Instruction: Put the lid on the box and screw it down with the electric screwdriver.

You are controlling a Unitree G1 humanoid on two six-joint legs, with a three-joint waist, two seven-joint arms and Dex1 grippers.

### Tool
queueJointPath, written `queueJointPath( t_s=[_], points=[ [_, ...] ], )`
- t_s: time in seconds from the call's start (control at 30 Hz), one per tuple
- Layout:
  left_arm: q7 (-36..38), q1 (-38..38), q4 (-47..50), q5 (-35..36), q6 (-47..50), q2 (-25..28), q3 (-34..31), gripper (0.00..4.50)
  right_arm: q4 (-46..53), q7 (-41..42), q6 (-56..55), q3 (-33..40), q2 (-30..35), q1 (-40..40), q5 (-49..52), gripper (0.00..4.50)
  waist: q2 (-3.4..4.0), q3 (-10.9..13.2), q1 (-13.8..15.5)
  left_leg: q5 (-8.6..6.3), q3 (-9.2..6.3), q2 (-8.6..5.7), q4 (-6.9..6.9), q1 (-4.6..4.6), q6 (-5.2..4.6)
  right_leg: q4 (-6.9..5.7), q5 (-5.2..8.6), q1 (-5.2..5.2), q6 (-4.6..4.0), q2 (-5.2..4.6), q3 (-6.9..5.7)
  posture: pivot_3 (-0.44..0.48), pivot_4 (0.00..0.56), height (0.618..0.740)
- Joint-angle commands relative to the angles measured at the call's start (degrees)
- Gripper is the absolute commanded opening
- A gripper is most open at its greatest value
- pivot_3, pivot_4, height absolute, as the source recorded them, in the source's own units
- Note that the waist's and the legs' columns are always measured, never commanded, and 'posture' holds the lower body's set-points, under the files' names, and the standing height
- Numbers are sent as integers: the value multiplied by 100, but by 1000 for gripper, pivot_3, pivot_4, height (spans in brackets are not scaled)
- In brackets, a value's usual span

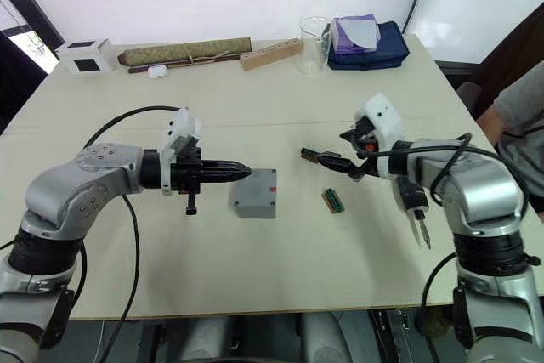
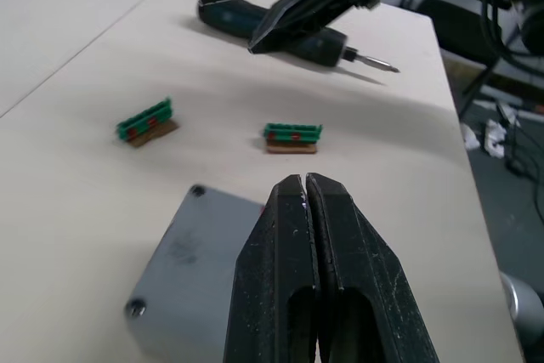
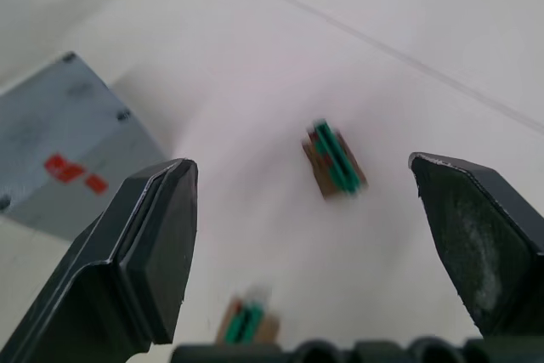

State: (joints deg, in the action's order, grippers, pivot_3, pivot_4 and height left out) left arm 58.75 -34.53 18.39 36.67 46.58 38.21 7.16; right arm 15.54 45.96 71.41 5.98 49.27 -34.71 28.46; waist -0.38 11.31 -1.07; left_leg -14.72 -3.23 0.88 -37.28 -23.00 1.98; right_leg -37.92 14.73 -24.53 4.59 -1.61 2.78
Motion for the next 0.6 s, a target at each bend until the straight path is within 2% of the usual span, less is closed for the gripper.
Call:
queueJointPath(
  t_s=[0.03, 0.07, 0.13, 0.2, 0.4, 0.6],
  points=[
    [499, -291, 132, -125, -445, 2, 284, 0, -649, -62, 1433, 193, 960, -836, 84, 4396, 0, 0, 8, 0, 1, -1, 1, -1, 0, 1, 0, 1, 0, -2, 0, 0, 150, 740],
    [603, -325, 148, -191, -548, -5, 397, 0, -956, -147, 1729, 13, 1192, -994, -3, 4396, 0, -1, 10, 0, 3, 0, -4, -2, 0, 3, 0, 2, 0, -2, 0, 0, 150, 740],
    [716, -369, 71, -460, -938, -106, 629, 0, -1295, 98, 1722, -940, 2099, -861, -186, 4396, -11, -7, 28, 0, 5, 0, 1, -1, 0, 13, 1, 3, -2, -2, 1, 0, 150, 740],
    [929, -374, -22, -549, -1107, -131, 793, 0, -1532, 461, 1776, -1355, 2405, -825, 25, 4396, -16, -9, 30, 0, 0, 2, 9, -4, -1, 32, 2, 8, -3, -1, -6, 0, 150, 740],
    [1032, -374, -139, -731, -1271, -312, 990, 0, -2426, 1050, 1474, -2274, 2336, -1230, -76, 4396, -3, -6, -121, -2, 28, 3, 3, -8, -3, 42, -2, 1, 5, 0, 19, 0, 150, 740],
    [845, -204, -9, -730, -1151, -403, 930, 0, -3411, 1502, 928, -3067, 1924, -1839, -528, 4396, -4, -5, -148, -2, 24, 4, 4, -6, -3, 41, -1, 1, 5, 4, 18, 0, 150, 740]
  ],
)
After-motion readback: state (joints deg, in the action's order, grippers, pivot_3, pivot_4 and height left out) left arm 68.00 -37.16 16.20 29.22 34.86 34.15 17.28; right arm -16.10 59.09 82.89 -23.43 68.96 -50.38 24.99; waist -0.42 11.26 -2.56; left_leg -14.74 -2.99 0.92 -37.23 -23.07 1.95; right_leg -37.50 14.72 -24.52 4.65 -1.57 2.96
